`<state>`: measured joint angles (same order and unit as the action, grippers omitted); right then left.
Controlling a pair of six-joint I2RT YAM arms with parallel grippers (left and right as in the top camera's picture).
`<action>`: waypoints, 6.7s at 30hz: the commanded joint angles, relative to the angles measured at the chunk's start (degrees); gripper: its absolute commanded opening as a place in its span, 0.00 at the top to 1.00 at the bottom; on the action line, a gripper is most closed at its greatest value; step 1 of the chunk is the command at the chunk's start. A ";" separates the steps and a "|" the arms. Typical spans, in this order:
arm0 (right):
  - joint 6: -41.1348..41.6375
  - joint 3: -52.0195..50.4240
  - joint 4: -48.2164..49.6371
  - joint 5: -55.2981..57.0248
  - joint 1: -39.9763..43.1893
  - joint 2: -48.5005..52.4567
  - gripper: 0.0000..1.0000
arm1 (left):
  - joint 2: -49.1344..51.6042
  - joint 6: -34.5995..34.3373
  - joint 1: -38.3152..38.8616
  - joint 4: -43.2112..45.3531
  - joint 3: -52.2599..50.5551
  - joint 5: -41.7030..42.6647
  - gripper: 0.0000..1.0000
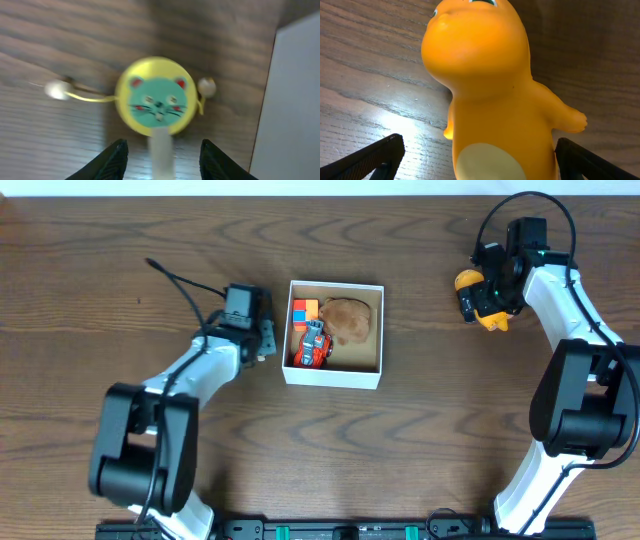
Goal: Pack container
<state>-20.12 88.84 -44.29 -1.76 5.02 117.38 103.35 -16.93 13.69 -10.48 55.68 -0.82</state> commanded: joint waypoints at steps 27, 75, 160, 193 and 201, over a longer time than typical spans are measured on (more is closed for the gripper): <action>-0.09 0.17 -0.04 -0.42 -0.44 0.39 0.01 | -16.44 2.54 -1.73 0.09 0.83 -1.84 0.94; -0.09 0.17 -0.04 -0.42 -0.44 0.39 0.01 | -13.84 49.68 17.59 3.45 0.81 22.73 0.94; -6.82 0.15 -0.48 -0.22 0.24 0.39 0.93 | -22.75 -6.32 -9.51 -14.82 0.81 -23.67 0.02; -29.88 6.93 -5.09 -19.74 -29.11 -19.28 0.99 | -22.75 -6.32 -9.51 -14.80 0.81 -23.65 0.02; -29.86 6.34 -8.66 -19.47 -33.73 -11.47 0.99 | -22.75 -6.32 -9.51 -14.80 0.81 -23.67 0.02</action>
<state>-49.08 95.81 -52.34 -20.14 -27.57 102.98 80.16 -22.55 4.27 -25.15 56.01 -23.14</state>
